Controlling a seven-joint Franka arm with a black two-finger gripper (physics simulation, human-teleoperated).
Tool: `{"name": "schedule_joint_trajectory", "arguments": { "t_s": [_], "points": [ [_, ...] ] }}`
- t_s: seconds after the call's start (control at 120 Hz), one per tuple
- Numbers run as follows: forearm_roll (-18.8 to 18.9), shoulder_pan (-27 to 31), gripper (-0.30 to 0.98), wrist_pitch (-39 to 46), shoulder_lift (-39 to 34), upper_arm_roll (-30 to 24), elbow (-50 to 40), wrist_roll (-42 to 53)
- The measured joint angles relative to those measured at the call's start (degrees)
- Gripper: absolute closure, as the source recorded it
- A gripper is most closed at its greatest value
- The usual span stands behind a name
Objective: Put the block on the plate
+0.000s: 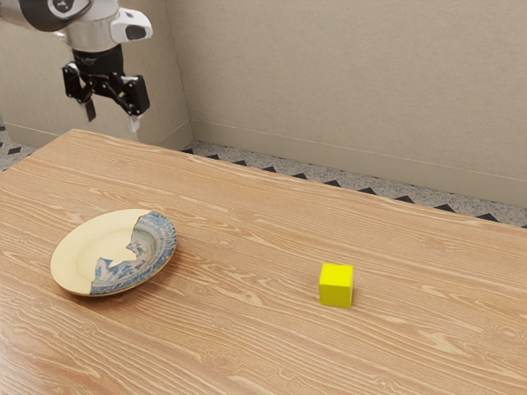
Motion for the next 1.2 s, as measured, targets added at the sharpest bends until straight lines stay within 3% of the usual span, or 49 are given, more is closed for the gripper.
{"name": "schedule_joint_trajectory", "arguments": {
  "t_s": [0.217,0.325,0.567,0.692,1.017,1.2],
  "points": [
    [0.54,0.04,0.00,0.91,0.49,-3.28,0.27,-2.49],
    [-0.06,0.00,0.00,2.38,5.05,-5.11,0.22,-3.44],
    [-13.21,-4.97,0.00,12.04,17.27,-6.71,0.02,-7.67],
    [-16.68,-7.95,0.00,16.88,21.84,-7.90,-0.12,-11.05],
    [-17.95,-12.92,0.00,25.98,34.62,-8.23,4.32,-18.89],
    [-13.28,-13.44,0.00,29.47,39.45,-10.72,8.49,-21.88]
  ]
}}
